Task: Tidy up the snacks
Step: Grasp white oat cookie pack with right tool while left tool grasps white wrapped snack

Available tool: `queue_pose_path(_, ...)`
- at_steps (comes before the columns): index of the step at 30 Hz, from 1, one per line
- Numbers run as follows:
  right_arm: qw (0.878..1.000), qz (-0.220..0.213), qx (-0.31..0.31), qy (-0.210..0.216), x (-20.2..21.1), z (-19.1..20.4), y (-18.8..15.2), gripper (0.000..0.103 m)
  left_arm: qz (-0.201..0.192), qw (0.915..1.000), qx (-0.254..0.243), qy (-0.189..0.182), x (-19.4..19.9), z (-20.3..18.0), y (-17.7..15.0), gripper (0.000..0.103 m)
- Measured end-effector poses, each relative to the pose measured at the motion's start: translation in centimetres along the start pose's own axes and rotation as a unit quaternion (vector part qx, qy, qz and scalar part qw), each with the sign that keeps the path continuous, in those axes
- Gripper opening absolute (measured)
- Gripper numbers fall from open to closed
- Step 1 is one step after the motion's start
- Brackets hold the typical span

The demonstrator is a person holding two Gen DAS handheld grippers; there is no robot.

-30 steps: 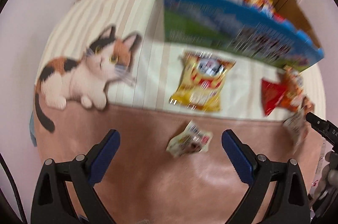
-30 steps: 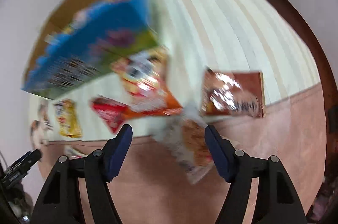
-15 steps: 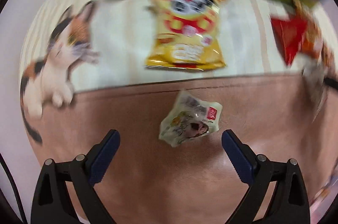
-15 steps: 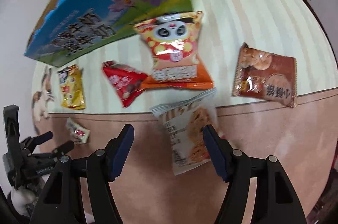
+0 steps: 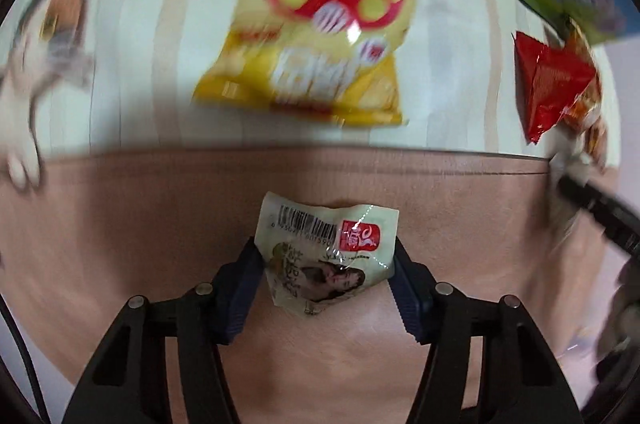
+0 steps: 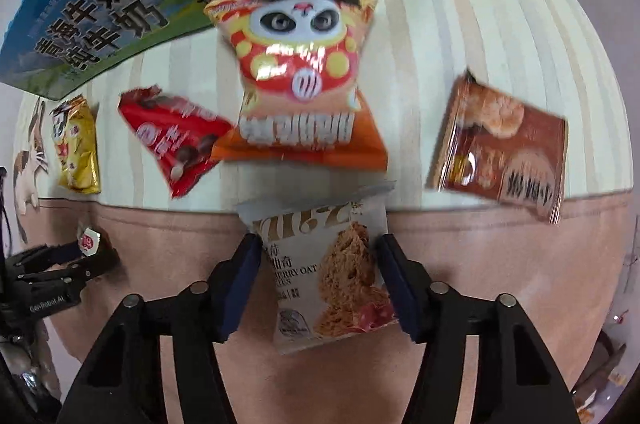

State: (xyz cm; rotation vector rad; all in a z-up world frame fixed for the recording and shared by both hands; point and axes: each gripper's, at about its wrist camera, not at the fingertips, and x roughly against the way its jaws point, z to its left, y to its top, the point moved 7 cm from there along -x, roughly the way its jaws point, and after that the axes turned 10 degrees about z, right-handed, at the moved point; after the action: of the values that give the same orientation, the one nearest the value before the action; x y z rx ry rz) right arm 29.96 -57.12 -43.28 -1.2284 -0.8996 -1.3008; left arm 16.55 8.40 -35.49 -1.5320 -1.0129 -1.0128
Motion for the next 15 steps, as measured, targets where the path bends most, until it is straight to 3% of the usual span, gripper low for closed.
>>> queue_pose_path(2, 1.000, 0.015, 0.003, 0.019, -0.6, 0.4, -1.6, 0.057, 0.006, 0.9997, 0.016, -0.018, -0.6, 0.3, -1.5, 0.058)
queue_pose_path(8, 0.997, 0.057, 0.037, 0.035, -2.3, 2.3, -7.0, 0.056, 0.017, 0.9998, 0.009, -0.010, -2.5, -0.2, -4.8, 0.058)
queue_pose_path(11, 0.997, 0.060, 0.052, 0.021, -2.7, 2.6, -8.4, 0.058, 0.027, 0.9996, -0.009, -0.004, -3.5, -0.9, -4.5, 0.062)
queue_pose_path(15, 0.995, 0.086, 0.048, 0.019, -4.0, 3.0, -9.0, 0.071, 0.043, 0.9986, -0.028, 0.008, -4.1, -1.7, -2.7, 0.068)
